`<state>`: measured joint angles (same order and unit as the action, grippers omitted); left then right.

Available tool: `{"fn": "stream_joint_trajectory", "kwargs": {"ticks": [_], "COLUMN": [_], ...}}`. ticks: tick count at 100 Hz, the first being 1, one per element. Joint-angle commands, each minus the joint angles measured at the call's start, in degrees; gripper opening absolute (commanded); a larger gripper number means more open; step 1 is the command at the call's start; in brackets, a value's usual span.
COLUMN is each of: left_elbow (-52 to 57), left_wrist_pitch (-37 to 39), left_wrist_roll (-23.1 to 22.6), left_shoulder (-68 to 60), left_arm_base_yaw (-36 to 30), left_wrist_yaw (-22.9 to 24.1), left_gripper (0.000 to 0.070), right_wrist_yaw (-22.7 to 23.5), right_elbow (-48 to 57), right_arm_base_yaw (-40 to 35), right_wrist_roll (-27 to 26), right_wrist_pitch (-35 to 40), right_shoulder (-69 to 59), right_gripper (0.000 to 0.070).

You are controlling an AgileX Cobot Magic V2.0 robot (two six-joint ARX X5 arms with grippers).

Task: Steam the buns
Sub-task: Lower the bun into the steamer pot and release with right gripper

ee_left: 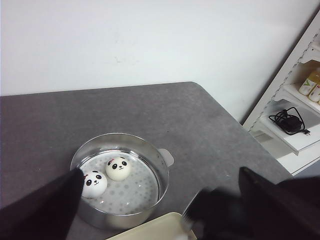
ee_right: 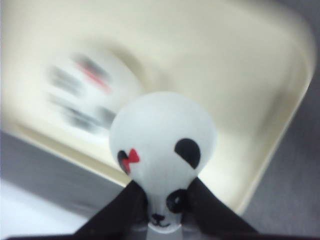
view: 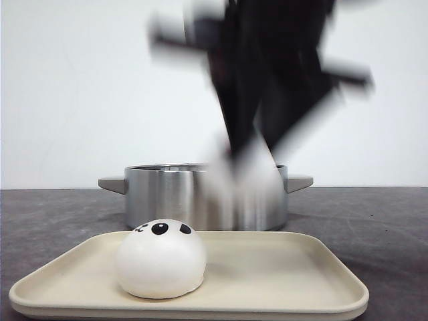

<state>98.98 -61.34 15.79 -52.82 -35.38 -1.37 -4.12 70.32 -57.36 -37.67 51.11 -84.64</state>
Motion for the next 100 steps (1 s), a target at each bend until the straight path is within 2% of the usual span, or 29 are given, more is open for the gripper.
{"fn": "stream_joint_trajectory", "kwargs": {"ticks": [1, 12, 25, 32, 48, 78, 100], "left_elbow": [0.9, 0.9, 0.9, 0.9, 0.9, 0.9, 0.9], "left_wrist_pitch": [0.5, 0.9, 2.2, 3.0, 4.0, 3.8, 2.6], "left_wrist_roll": [-0.8, -0.8, -0.8, -0.8, -0.8, -0.7, -0.8], "left_shoulder": [-0.3, -0.4, -0.7, -0.9, -1.6, -3.0, -3.5], "left_arm_base_yaw": [-0.4, -0.4, -0.4, -0.4, -0.4, -0.4, -0.4], "left_wrist_yaw": [0.3, 0.3, 0.3, 0.3, 0.3, -0.1, 0.0], "left_gripper": [0.0597, 0.0597, 0.0596, 0.0596, 0.0596, 0.0596, 0.0596], "right_wrist_yaw": [-2.9, -7.9, -7.8, -6.9, -1.0, -0.3, -0.2], "right_elbow": [6.3, 15.5, 22.9, 24.5, 24.6, 24.6, 24.6], "right_arm_base_yaw": [-0.8, 0.2, 5.4, 8.2, 15.2, 20.5, 21.5], "right_wrist_roll": [1.4, 5.5, 10.7, 12.3, 14.6, 16.8, 17.5], "right_wrist_pitch": [-0.2, 0.5, 0.3, 0.3, 0.0, -2.8, -4.0], "right_shoulder": [2.3, 2.8, 0.5, -1.8, -8.9, -25.7, -30.0], "right_gripper": [0.0007, 0.0007, 0.0006, 0.0006, 0.0006, 0.0006, 0.0021]}}
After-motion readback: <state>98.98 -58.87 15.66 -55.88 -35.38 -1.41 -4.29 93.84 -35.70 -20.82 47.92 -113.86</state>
